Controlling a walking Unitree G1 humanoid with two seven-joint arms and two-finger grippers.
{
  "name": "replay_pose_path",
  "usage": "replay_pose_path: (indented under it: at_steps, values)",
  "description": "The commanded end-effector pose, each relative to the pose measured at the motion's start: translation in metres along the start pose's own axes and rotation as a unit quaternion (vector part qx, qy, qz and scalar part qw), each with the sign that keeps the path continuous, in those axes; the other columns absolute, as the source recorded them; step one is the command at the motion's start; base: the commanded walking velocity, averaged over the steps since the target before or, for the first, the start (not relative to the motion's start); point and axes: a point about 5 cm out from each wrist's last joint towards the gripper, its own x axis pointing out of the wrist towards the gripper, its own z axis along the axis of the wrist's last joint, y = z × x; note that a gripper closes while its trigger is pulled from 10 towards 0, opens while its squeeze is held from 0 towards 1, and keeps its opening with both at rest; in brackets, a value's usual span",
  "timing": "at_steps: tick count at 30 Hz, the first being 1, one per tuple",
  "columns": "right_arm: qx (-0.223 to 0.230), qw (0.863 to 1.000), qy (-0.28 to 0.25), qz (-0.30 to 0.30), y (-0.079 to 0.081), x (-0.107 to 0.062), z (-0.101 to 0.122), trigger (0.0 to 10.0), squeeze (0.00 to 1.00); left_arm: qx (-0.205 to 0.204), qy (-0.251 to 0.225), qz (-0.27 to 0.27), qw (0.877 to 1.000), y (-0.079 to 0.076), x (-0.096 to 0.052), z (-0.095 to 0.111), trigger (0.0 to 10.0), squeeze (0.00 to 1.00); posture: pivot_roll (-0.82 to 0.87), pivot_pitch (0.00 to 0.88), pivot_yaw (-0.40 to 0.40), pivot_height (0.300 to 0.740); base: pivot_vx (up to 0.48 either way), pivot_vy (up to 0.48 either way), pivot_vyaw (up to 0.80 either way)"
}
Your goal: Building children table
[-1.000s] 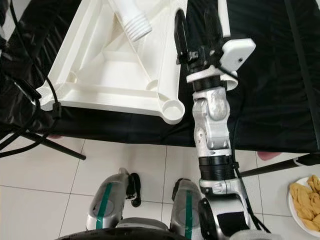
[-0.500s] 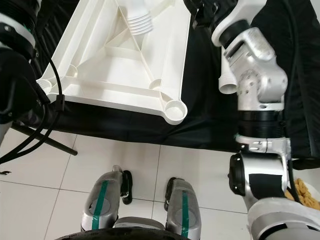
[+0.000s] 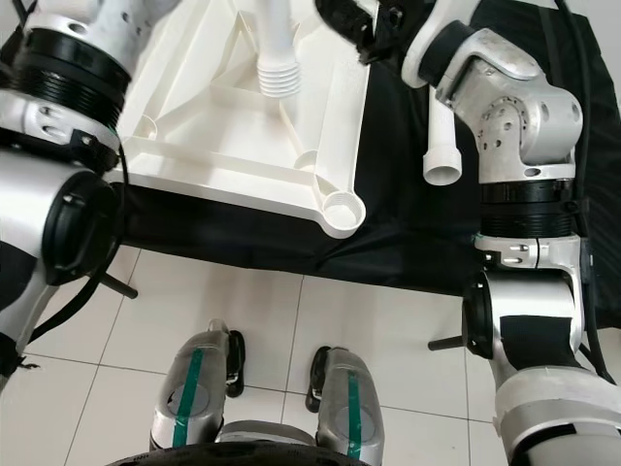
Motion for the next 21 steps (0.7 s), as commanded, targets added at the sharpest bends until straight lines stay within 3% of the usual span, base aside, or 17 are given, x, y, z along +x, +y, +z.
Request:
replay_pose_path:
  at_steps: [1, 8, 21]
  values:
    - [-0.012, 1.0, 0.005, 0.016, 0.003, 0.004, -0.002, 10.0, 0.0, 0.008, -0.001, -0.156, 0.988, -0.023, -0.003, 0.0, 10.0, 0.0, 0.06, 0.014, -0.049, 0.74, 0.0, 0.0, 0.0]
    - [-0.006, 1.0, 0.019, 0.021, 0.007, 0.012, -0.018, 10.0, 0.0, 0.011, -0.006, -0.174, 0.985, -0.037, -0.006, 0.002, 10.0, 0.0, 0.07, 0.018, -0.04, 0.74, 0.0, 0.0, 0.0]
    - [0.005, 1.0, 0.03, -0.002, -0.001, 0.024, -0.025, 10.0, 0.0, 0.038, -0.011, -0.208, 0.977, -0.059, -0.014, 0.004, 10.0, 0.0, 0.07, 0.019, -0.031, 0.74, 0.0, 0.0, 0.0]
